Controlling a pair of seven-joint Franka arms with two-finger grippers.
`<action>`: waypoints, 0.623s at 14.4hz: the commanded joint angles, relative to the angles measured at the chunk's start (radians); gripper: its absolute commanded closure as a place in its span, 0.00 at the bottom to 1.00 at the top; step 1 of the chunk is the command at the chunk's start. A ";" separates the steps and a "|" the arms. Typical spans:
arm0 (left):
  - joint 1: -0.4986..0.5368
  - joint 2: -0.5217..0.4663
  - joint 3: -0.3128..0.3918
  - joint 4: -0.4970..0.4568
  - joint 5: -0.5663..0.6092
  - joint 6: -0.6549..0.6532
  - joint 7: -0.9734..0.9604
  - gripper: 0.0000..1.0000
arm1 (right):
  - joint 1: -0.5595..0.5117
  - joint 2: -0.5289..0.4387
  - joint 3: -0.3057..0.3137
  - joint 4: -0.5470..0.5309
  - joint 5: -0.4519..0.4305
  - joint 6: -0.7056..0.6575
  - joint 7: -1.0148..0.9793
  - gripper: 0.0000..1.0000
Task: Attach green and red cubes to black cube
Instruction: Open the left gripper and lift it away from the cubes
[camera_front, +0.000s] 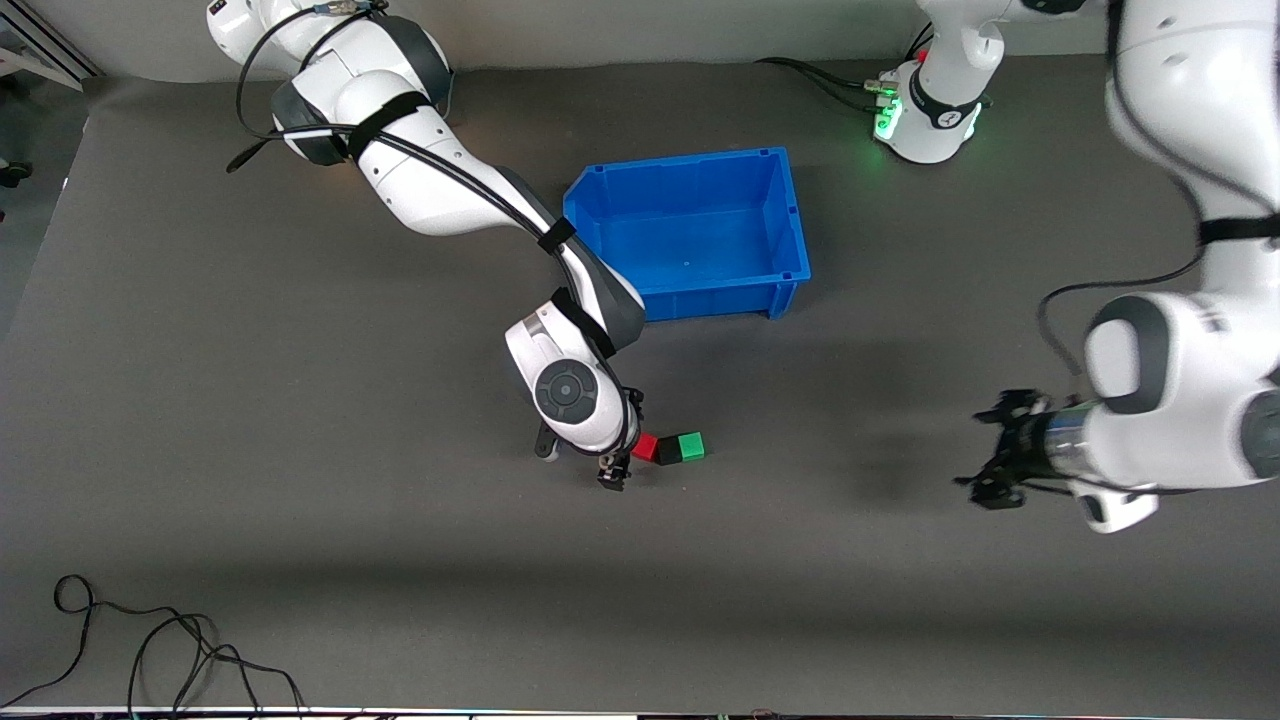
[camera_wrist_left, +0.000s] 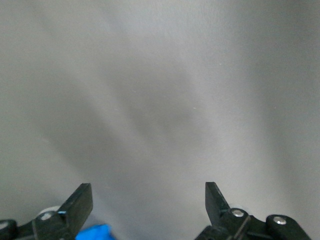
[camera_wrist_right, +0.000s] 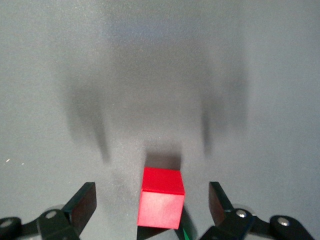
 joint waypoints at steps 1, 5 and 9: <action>0.051 -0.080 -0.009 -0.026 0.019 -0.068 0.155 0.00 | 0.010 0.008 0.001 0.006 -0.013 0.000 -0.030 0.01; 0.087 -0.129 -0.009 -0.023 0.042 -0.113 0.236 0.00 | 0.014 0.016 0.004 0.006 -0.012 0.004 -0.086 0.34; 0.090 -0.158 -0.009 -0.018 0.068 -0.135 0.266 0.00 | 0.014 0.016 0.003 0.008 -0.013 0.004 -0.156 0.76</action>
